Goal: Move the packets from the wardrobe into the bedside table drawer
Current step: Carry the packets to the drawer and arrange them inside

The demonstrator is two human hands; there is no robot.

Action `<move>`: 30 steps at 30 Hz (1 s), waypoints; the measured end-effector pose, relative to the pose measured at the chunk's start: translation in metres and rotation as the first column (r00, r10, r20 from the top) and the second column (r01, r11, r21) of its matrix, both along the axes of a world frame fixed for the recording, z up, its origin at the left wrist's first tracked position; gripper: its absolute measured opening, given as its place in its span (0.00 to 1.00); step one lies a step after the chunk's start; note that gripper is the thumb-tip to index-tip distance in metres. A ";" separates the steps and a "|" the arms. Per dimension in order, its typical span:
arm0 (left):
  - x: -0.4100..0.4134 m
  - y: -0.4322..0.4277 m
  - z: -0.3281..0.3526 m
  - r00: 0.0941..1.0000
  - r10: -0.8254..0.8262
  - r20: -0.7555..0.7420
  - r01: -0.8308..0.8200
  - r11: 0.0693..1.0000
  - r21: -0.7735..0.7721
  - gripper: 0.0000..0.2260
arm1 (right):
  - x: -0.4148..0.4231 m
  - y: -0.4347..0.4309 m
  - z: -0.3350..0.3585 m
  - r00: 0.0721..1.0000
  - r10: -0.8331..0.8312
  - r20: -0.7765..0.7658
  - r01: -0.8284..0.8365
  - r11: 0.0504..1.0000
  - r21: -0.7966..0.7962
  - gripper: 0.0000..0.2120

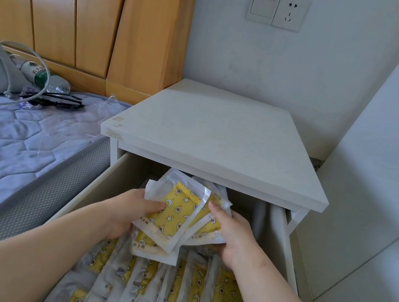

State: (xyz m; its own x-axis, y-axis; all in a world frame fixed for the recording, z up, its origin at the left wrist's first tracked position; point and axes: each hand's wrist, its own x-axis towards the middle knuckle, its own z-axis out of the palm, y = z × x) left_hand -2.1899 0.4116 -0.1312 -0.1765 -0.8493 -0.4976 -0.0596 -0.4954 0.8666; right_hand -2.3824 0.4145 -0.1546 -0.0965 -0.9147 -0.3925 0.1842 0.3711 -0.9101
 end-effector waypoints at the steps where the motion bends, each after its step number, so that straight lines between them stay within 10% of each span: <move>1: -0.001 0.000 0.000 1.000 -0.013 0.006 0.013 1.000 -0.019 0.10 | 0.001 0.001 0.001 0.999 0.039 -0.032 -0.039 0.999 0.011 0.05; 11: -0.021 0.009 0.001 0.984 0.131 0.117 -0.124 0.990 -0.071 0.09 | 0.014 0.007 0.002 0.994 0.109 0.033 -0.112 0.987 0.114 0.24; 21: -0.009 0.004 0.002 1.000 0.005 -0.013 -0.006 1.000 -0.012 0.08 | 0.010 0.003 -0.001 0.990 0.124 0.073 -0.127 0.991 0.037 0.03; 30: -0.006 0.002 -0.001 0.942 0.138 0.306 -0.068 0.971 -0.229 0.03 | 0.010 0.006 0.002 0.966 0.226 0.128 -0.236 0.969 0.069 0.05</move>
State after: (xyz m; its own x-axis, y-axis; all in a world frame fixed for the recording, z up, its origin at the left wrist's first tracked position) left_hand -2.1954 0.4132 -0.1321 0.0556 -0.9459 -0.3197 -0.3076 -0.3208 0.8958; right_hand -2.3729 0.4201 -0.1524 0.1651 -0.8705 -0.4636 0.1894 0.4893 -0.8513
